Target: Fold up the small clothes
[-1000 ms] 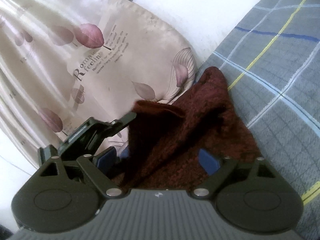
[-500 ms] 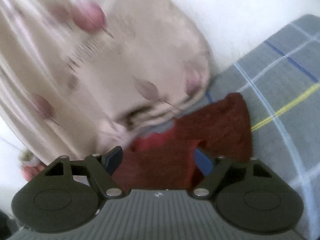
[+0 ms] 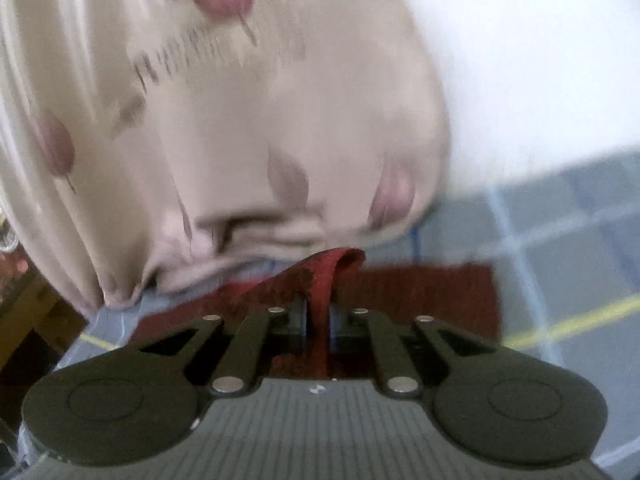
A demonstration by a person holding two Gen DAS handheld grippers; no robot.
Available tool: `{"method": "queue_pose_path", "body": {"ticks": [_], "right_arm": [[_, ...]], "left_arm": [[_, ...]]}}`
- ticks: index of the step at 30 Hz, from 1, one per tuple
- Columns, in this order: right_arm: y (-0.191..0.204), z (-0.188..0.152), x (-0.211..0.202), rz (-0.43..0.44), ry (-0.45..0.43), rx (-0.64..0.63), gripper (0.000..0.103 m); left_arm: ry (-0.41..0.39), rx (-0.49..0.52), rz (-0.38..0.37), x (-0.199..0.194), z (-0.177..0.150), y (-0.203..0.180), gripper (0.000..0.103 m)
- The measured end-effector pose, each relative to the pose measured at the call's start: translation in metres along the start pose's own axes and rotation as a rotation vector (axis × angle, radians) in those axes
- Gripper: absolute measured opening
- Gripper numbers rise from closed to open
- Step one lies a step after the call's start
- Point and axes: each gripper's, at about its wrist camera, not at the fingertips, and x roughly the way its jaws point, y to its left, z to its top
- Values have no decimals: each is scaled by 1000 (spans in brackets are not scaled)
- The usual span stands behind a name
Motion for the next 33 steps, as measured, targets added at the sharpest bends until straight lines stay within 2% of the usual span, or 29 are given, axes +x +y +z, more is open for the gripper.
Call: {"method": "queue_pose_path", "body": {"ticks": [3, 6, 8, 11, 15, 17, 20, 22, 24, 25, 26, 28, 30, 33], "right_arm": [[-15, 10, -13, -51, -33, -38, 14], [-41, 4, -6, -63, 23, -4, 14], [-50, -7, 6, -103, 66, -17, 14], [-67, -21, 17, -107, 79, 48, 16], [-83, -34, 31, -76, 93, 153, 23], [-89, -33, 23, -40, 75, 206, 34], [-80, -29, -13, -52, 4, 220, 39], [-67, -31, -44, -10, 26, 179, 43], [-50, -42, -87, 52, 47, 134, 70], [-43, -50, -110, 72, 61, 109, 92], [-36, -61, -135, 99, 73, 82, 100], [-27, -83, -178, 125, 91, 51, 99], [-22, -110, -213, 98, 145, 45, 97], [-21, -146, -252, 95, 172, 99, 94]], "left_arm": [[19, 13, 9, 3, -1, -2, 93], [35, 20, 23, 7, -1, -4, 93], [35, 17, 20, 7, -2, -3, 93], [38, 11, 24, 8, -1, -3, 94], [39, 13, 30, 8, -2, -5, 94], [41, 11, 26, 7, -1, -5, 94], [101, 4, -35, -1, 7, -10, 93], [121, 14, -91, -22, 15, -18, 94], [115, 57, -122, -50, 22, -26, 94], [123, 74, -128, -63, 24, -27, 94], [137, 84, -127, -78, 26, -26, 94], [146, 83, -103, -102, 24, -22, 94], [144, 51, -82, -129, 17, -12, 94], [155, 21, -59, -165, 3, 1, 94]]}}
